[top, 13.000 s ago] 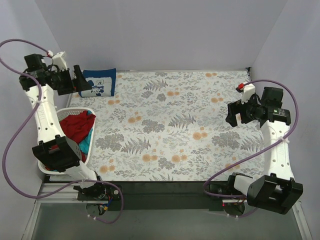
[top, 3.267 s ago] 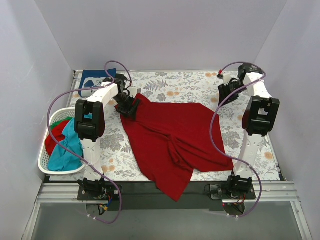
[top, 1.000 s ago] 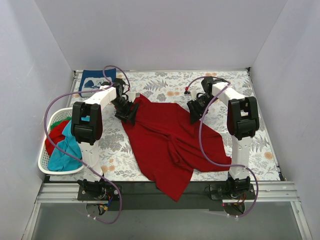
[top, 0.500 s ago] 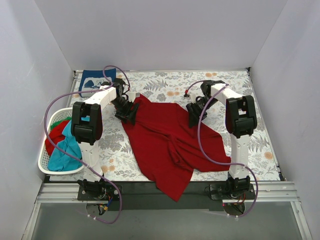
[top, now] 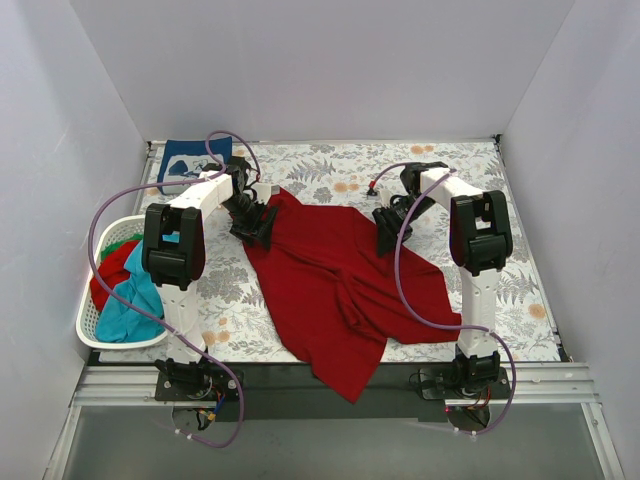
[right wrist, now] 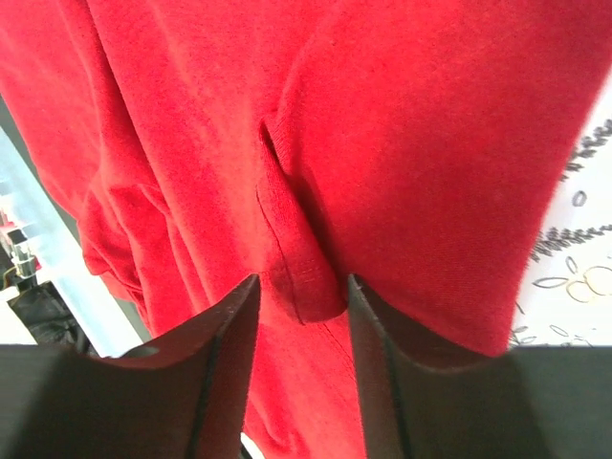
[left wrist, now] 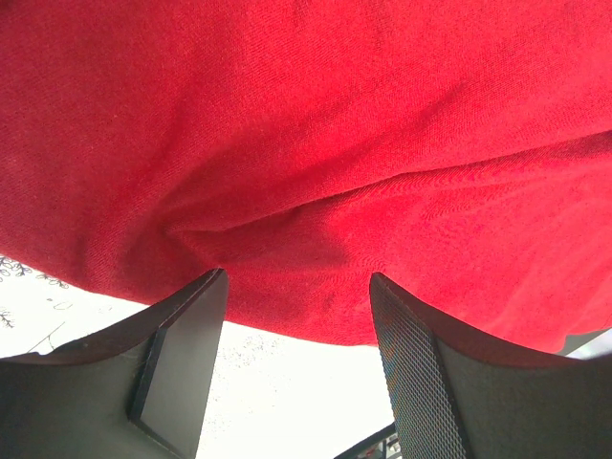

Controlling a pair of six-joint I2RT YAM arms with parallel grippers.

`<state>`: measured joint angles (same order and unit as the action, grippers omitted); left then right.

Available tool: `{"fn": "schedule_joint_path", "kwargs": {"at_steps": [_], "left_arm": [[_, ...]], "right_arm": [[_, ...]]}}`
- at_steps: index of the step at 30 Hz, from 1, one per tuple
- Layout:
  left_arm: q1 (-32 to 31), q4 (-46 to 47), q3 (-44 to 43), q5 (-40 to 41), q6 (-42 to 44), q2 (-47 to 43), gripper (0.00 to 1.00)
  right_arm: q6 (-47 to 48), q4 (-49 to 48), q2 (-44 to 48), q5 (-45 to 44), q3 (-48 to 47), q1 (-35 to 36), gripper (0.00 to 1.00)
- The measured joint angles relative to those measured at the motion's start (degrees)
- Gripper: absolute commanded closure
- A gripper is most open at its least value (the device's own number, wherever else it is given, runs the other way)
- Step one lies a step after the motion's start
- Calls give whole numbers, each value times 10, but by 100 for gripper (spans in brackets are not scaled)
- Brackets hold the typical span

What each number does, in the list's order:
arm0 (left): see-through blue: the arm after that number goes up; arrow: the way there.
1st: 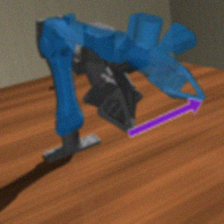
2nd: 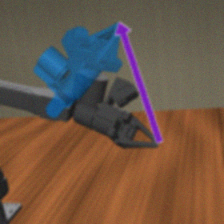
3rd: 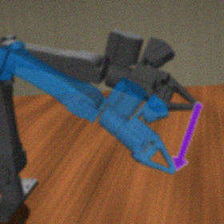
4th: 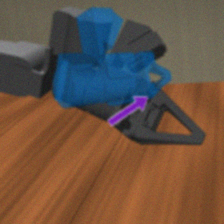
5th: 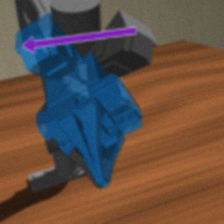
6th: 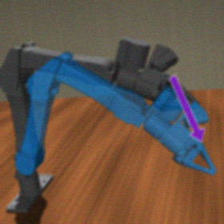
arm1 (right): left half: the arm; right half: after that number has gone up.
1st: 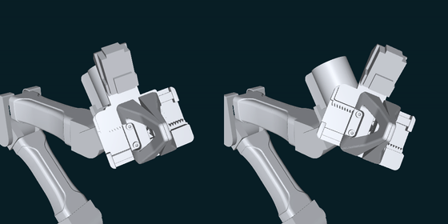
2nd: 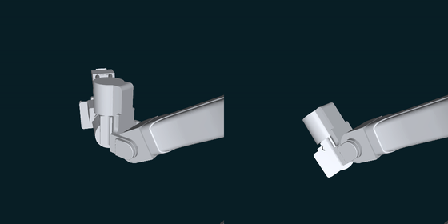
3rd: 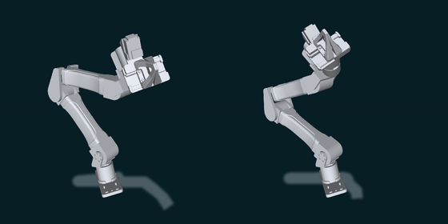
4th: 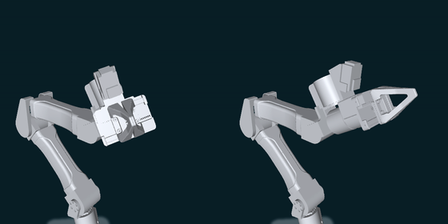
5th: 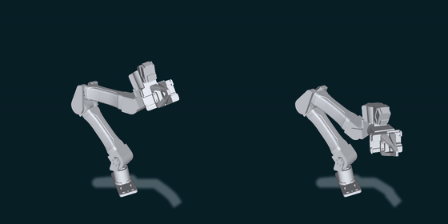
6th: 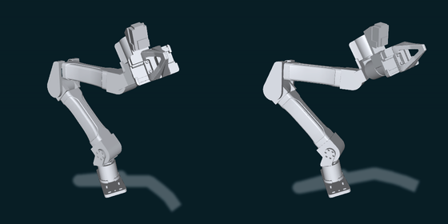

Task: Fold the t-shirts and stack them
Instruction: Flatten the tshirt out

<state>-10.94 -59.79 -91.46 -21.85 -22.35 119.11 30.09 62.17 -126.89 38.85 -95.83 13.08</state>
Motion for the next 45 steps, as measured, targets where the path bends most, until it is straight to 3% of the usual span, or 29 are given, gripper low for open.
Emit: {"fn": "schedule_joint_path", "kwargs": {"at_steps": [2, 11, 16, 24, 34, 45], "left_arm": [[0, 0, 0, 0, -1, 0, 40], [3, -3, -7, -9, -11, 0, 40], [12, -16, -48, -39, -23, 0, 40], [86, -10, -165, -67, -43, 0, 41], [141, 3, -171, -54, -66, 27, 44], [153, -9, -194, -64, 5, 89, 46]], "right_arm": [[1, 2, 0, 3, 0, 1, 59], [2, 11, 0, 8, 0, 3, 64], [10, 14, 0, 4, 0, 3, 99], [36, 24, 12, -15, 0, -3, 99], [67, 28, 90, -50, 0, -59, 99], [74, 45, 91, -59, -4, -61, 99]]}}
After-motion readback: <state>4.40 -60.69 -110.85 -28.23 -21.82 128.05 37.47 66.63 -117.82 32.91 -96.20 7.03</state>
